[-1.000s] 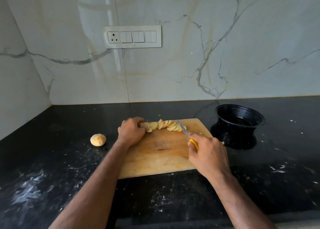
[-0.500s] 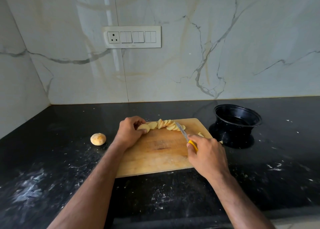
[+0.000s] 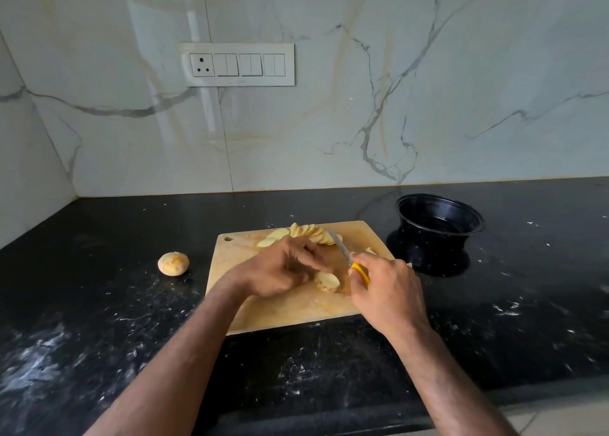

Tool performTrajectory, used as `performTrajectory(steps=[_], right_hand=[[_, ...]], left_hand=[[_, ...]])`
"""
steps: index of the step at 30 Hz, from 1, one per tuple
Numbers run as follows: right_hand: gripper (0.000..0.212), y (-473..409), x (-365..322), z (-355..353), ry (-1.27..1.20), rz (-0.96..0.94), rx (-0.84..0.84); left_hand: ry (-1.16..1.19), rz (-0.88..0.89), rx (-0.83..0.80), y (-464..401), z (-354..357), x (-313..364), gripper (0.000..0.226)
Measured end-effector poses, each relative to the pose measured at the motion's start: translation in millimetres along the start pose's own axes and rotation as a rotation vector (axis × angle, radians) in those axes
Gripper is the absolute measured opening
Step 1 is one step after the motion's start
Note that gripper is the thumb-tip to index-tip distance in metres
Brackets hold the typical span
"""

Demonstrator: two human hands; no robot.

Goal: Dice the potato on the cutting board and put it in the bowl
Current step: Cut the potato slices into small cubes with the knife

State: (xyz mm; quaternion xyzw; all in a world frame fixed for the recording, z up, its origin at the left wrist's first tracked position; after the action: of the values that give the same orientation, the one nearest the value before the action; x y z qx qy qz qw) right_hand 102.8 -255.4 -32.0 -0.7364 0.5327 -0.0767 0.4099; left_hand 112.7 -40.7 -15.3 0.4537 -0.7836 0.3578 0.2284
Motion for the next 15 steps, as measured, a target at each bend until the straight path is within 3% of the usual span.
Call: performTrajectory(steps=[2, 4, 7, 11, 15], right_hand=[[0.031, 0, 0, 0, -0.007, 0.001, 0.006], [0.032, 0, -1, 0, -0.012, 0.001, 0.002], [0.033, 0, -2, 0, -0.013, 0.002, -0.007], [0.032, 0, -2, -2, -0.009, 0.005, 0.005], [0.032, 1, -3, -2, -0.012, 0.005, -0.008]], left_hand=[[-0.030, -0.056, 0.002, 3, -9, -5, 0.054], [-0.052, -0.079, 0.055, 5, -14, -9, 0.050], [-0.063, -0.070, 0.002, 3, -6, -6, 0.044], [-0.246, -0.055, -0.027, -1, 10, 0, 0.042], [-0.336, -0.097, 0.096, -6, 17, 1, 0.031]])
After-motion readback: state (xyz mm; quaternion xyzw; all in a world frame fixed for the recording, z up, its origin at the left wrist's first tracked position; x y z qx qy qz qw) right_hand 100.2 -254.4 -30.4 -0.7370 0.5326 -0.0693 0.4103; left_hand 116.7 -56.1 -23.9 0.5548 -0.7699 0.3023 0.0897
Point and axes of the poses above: each hand's wrist, its own y-axis away from the middle knuckle, its own z-axis out of the palm, x = y × z, the point moved 1 cm from there along -y, towards the middle knuckle, and after that the axes turned 10 degrees about x, right-handed, at the moved point
